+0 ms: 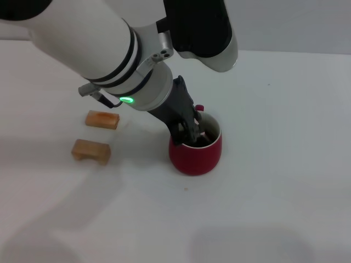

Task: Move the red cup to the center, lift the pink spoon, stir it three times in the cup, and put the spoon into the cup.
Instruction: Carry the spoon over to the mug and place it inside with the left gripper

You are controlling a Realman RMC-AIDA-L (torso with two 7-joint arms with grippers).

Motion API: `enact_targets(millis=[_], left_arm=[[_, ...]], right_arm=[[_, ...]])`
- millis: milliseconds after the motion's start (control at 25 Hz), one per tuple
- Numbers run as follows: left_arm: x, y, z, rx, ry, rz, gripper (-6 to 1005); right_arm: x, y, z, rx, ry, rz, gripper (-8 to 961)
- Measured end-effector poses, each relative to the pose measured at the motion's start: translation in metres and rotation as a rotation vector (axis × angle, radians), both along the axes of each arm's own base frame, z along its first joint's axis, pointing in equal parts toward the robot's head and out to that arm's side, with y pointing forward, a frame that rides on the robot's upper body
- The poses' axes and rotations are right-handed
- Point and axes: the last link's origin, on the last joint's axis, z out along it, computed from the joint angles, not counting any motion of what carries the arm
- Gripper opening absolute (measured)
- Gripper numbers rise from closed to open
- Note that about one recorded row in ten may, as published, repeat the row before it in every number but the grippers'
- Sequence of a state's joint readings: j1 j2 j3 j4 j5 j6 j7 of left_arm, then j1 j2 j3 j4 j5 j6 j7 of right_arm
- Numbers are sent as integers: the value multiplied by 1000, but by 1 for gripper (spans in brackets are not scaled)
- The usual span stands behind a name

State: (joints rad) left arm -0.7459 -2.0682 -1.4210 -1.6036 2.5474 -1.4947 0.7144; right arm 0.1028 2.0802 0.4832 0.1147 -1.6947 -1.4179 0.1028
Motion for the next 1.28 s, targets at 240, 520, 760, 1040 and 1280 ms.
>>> enact_targets(millis=[240,520,760,1040,1280], left_arm=[[-5,-5,6,7,5,13,167],[-14,-2,11,36,38,37,167],[-19,7,18,74,38,63,167],[-18,17,17,90,32,62,174],[-13,19,14,91,24,42,180]], right_arm=[[0,5,-1,-10,0,2,0],[-2,10,-2,-17,2,6,-1],[-2,11,-2,-16,3,8,0],[-2,12,-1,-13,3,7,0],[-1,10,-1,-13,3,2,-1]])
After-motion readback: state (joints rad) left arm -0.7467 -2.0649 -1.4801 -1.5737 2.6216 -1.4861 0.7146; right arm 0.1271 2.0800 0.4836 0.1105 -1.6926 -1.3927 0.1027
